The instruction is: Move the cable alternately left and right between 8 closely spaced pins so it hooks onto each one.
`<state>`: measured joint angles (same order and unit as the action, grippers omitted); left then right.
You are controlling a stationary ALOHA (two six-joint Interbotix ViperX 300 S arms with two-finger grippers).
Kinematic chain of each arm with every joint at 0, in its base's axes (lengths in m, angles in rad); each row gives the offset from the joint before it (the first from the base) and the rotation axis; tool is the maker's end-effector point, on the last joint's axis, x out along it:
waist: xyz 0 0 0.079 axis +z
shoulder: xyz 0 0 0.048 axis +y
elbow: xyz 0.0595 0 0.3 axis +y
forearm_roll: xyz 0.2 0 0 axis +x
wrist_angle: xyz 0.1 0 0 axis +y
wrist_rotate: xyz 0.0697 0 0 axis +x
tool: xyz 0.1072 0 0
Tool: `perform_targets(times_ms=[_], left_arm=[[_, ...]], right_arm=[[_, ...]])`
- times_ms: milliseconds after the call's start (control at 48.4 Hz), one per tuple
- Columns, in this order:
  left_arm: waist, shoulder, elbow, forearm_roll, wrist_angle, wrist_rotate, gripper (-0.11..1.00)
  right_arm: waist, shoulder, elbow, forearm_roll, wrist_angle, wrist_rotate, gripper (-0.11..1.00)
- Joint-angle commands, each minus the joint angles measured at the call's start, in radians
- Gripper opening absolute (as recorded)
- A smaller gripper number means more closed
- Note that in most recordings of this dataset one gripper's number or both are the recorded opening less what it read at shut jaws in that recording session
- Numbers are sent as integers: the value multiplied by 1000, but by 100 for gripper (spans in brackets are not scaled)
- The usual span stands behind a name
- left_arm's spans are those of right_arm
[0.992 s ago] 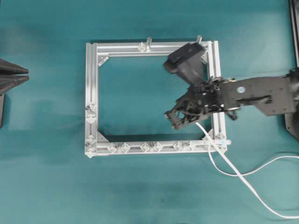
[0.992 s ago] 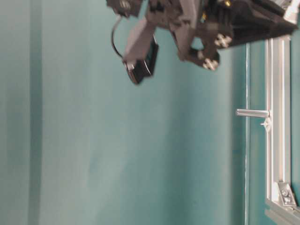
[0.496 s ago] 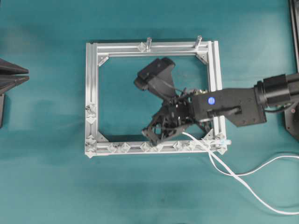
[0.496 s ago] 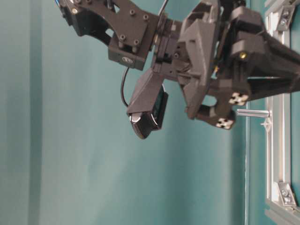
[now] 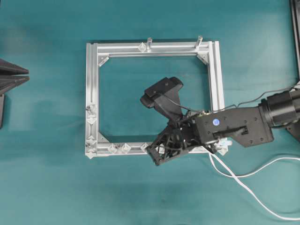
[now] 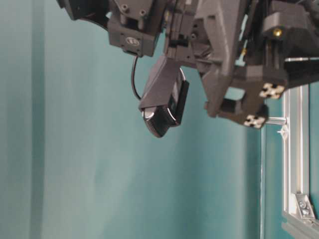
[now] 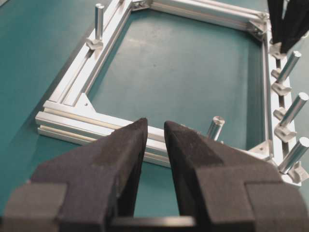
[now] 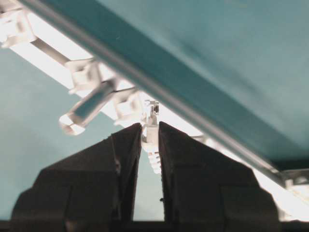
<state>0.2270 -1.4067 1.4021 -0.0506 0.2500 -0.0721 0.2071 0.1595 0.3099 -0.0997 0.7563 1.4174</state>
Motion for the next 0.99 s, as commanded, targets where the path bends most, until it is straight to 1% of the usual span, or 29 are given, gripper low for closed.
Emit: perform_targets(times_ms=[0,103,207,537,971], left_arm=[[2,8,-11,0,-5,-2,27],[3,8,-11,0,-5,-2,27],[2,8,-9,0,-5,-2,27],[3,8,-11,0,-5,-2,27],[3,8,-11,0,-5,-2,27]], right_arm=[[18,-18,-26,3,-8,15,13],[35,-17,-26,3,-6,49,13],[51,-17,-23,3,-2,67,13],[54,-14,-18,-5,18,67,13],[54,-14,-15,-5,17,67,13]])
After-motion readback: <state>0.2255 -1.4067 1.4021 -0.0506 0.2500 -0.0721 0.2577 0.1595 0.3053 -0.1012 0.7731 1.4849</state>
